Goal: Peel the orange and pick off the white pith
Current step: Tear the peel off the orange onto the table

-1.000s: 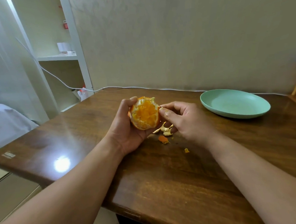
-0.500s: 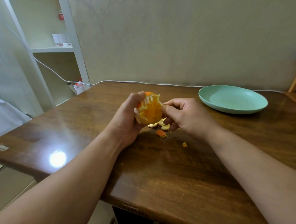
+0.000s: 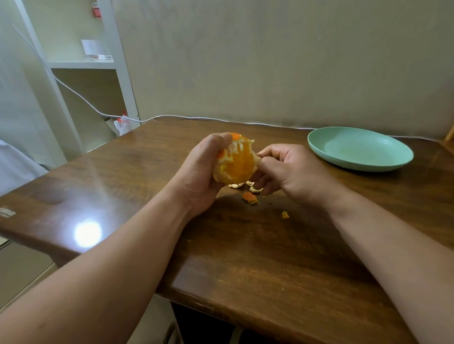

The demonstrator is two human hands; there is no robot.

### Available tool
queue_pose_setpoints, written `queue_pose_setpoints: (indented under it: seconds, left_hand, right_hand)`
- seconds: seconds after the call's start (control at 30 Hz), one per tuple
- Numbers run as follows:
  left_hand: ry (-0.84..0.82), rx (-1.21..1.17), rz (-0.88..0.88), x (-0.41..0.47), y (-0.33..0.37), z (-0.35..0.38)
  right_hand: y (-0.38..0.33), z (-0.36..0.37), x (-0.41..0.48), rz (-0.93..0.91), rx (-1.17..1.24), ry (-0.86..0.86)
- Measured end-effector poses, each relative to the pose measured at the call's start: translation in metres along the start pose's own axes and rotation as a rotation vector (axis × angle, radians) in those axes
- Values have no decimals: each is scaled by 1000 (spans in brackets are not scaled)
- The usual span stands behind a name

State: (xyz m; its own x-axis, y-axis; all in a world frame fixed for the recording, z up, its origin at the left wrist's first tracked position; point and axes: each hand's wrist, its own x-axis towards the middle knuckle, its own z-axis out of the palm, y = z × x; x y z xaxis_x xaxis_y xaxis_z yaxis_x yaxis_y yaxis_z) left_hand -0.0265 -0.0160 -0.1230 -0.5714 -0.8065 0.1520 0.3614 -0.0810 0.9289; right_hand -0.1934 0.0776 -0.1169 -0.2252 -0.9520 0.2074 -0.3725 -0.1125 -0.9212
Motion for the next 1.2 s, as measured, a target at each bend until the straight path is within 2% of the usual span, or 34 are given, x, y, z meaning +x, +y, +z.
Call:
queue_pose_setpoints:
  seconds: [0.13,0.23,0.47,0.83,1.2]
  left_hand:
    - [3,-90,-40,-2,4,0]
    - [10,-97,-30,-2,4,2]
    - [-40,-32,6,1,-2,4]
    - [-32,-170,-54,1,-3,2]
    - [-75,-138,-61,0,-4,1]
  right_hand:
    - [-1,2,0,50,58,-55]
    - [-1,5,-1,58,-21,-80]
    - [1,5,-4,-52,-183,-23]
    - [2,8,1,-21,-124,-1]
    - [0,5,-3,-90,-188,-4]
